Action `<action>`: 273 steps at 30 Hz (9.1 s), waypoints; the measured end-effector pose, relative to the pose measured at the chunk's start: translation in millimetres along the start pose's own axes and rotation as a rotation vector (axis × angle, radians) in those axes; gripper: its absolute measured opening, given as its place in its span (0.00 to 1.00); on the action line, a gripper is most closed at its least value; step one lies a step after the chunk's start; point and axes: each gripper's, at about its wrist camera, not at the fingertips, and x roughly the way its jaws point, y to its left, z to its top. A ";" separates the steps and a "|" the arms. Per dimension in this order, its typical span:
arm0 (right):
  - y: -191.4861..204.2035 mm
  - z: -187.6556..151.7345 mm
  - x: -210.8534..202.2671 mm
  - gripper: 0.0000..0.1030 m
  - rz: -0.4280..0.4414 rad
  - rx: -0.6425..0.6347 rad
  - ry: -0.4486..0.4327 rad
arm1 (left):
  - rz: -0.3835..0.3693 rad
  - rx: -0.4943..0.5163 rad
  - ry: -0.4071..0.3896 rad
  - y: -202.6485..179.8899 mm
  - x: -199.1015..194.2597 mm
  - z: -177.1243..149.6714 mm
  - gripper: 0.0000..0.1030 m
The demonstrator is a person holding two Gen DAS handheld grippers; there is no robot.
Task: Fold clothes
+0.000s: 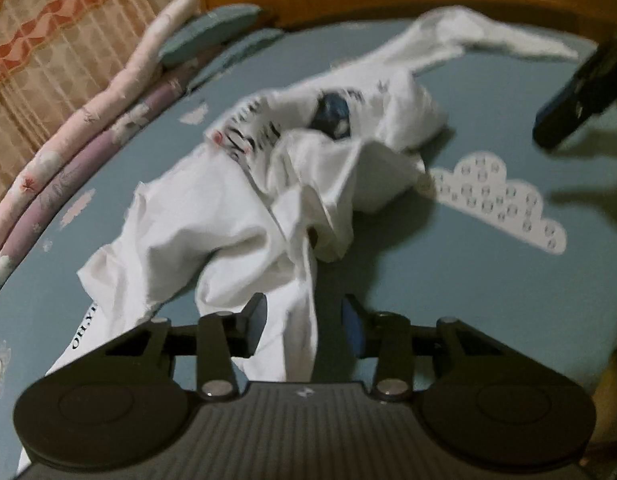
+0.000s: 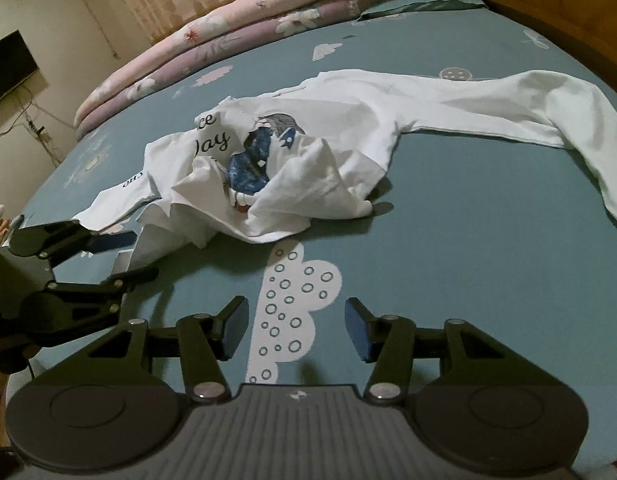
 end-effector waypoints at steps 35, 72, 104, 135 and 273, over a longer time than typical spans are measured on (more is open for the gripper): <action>124.0 -31.1 65.2 0.67 -0.083 -0.737 -0.107 | 0.243 -0.098 -0.268 85.9 -106.3 14.9 0.01; 116.5 17.9 -12.7 0.30 0.168 -0.664 0.293 | -0.077 0.039 0.001 38.7 -146.9 -56.9 0.08; -8.6 -8.0 -12.9 0.13 -0.022 -0.081 0.105 | -0.133 -0.383 0.027 74.2 -103.5 -55.7 0.38; -21.6 2.2 -38.0 0.42 -0.102 0.074 0.007 | -0.275 -1.133 0.035 174.7 -38.3 -135.5 0.41; -147.3 154.0 123.8 0.10 0.056 0.405 -0.125 | -0.135 -0.951 -0.024 147.6 16.4 -41.7 0.63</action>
